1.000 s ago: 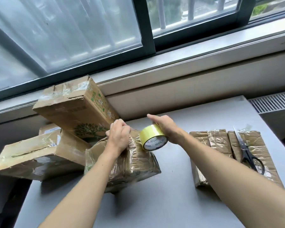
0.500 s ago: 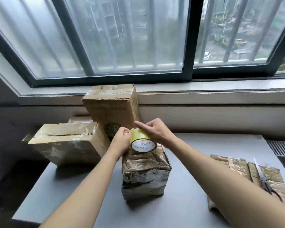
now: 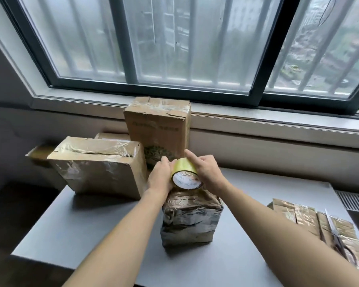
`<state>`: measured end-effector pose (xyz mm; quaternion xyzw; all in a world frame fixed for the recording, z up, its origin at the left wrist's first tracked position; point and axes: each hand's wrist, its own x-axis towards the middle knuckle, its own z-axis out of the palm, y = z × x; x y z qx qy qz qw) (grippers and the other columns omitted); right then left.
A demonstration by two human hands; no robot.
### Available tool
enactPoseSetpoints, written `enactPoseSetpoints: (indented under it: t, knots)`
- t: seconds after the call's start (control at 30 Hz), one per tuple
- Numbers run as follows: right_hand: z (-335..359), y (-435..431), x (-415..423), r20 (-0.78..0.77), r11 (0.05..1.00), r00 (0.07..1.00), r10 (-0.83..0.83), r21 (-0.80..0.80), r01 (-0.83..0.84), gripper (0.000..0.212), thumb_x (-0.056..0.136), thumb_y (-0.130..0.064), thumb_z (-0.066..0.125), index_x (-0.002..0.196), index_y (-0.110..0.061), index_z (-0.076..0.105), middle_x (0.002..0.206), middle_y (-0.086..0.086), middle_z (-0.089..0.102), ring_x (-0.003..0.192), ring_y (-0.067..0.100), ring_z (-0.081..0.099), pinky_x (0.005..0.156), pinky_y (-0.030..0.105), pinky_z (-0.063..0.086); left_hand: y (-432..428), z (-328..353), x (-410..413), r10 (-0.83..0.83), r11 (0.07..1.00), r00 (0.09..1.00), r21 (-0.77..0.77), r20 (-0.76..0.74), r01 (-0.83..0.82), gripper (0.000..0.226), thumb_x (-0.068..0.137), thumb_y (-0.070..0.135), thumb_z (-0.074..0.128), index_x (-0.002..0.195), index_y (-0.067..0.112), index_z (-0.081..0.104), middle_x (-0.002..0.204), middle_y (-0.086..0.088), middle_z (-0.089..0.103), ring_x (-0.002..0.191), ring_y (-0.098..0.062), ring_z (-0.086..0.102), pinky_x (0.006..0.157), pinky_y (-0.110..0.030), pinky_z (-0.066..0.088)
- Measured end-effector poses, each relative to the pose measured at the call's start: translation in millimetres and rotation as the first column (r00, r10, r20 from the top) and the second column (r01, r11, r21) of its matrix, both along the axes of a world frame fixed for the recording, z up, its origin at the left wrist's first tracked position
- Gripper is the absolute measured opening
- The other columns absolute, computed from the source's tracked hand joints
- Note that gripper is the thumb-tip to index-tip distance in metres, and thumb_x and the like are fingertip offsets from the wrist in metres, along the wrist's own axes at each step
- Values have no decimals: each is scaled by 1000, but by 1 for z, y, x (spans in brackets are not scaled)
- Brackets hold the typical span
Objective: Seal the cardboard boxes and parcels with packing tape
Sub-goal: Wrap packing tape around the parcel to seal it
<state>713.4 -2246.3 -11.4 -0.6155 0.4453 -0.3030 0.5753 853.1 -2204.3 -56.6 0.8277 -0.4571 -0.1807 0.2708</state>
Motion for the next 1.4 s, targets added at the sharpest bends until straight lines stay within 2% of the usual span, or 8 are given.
enactPoseSetpoints:
  t: [0.1, 0.27, 0.4, 0.57, 0.8, 0.93, 1.07, 1.4]
  knots:
    - [21, -11, -6, -333, 966, 942, 38, -229, -120, 64, 90, -47, 65, 45, -18, 30, 50, 1, 23, 45, 14, 20, 44, 28, 22, 0, -6, -1, -22, 1000, 990, -7, 140, 23, 42, 105, 44, 34, 113, 5, 47, 112, -20, 59, 102, -41, 61, 77, -43, 46]
    - [36, -25, -28, -675, 917, 738, 14, -286, -279, 59, 90, -51, 60, 50, -9, 49, 50, 6, 43, 50, 21, 39, 49, 30, 36, 0, -5, -9, -77, 996, 959, 74, 273, 58, 44, 106, 45, 29, 119, 7, 46, 116, -16, 55, 101, -37, 62, 75, -43, 48]
    - [36, -12, -14, -681, 853, 732, -19, -393, -343, 63, 90, -51, 59, 47, -10, 40, 46, 5, 39, 49, 24, 39, 51, 32, 35, -3, 1, -5, -84, 996, 864, 44, 497, 72, 34, 106, 37, 33, 116, 12, 54, 117, -10, 58, 113, -30, 56, 94, -41, 41]
    - [25, -16, -28, -487, 882, 873, -14, -417, -219, 61, 91, -50, 62, 49, -16, 33, 46, -3, 29, 47, 14, 27, 49, 32, 29, -20, 13, -32, -150, 986, 920, -14, 363, 166, 14, 98, 22, 41, 98, 16, 54, 100, -7, 66, 99, -31, 61, 81, -40, 45]
    - [-6, -11, -46, 125, 986, 986, -107, 138, 89, 51, 92, -39, 70, 50, -18, 49, 56, 1, 36, 51, 14, 33, 50, 28, 26, -21, 1, -37, -136, 988, 826, 17, 547, 152, 42, 106, 43, 34, 83, 16, 56, 84, -7, 68, 85, -30, 63, 77, -41, 42]
    - [16, -30, -45, -153, 988, 988, -22, -152, -1, 54, 91, -25, 62, 47, -20, 30, 52, 0, 22, 49, 14, 19, 46, 29, 18, -20, -2, -40, -125, 988, 817, -7, 563, 156, 53, 99, 46, 19, 77, 15, 56, 77, -9, 64, 76, -34, 60, 72, -44, 43]
    - [33, -53, -68, -541, 921, 841, 2, -326, -213, 51, 87, -28, 56, 46, -14, 30, 47, 0, 26, 48, 18, 24, 41, 30, 26, -24, -11, -39, -106, 990, 806, -18, 582, 142, 54, 98, 50, 26, 73, 14, 57, 71, -9, 62, 71, -34, 59, 72, -44, 45]
    - [1, -57, -82, -660, 926, 751, -29, -301, -229, 51, 89, -33, 54, 47, -8, 39, 50, 8, 37, 60, 34, 37, 55, 30, 34, -28, -1, -53, -200, 979, 847, 132, 492, 155, 67, 93, 72, 13, 102, 25, 58, 111, 1, 62, 116, -23, 51, 114, -54, 19]
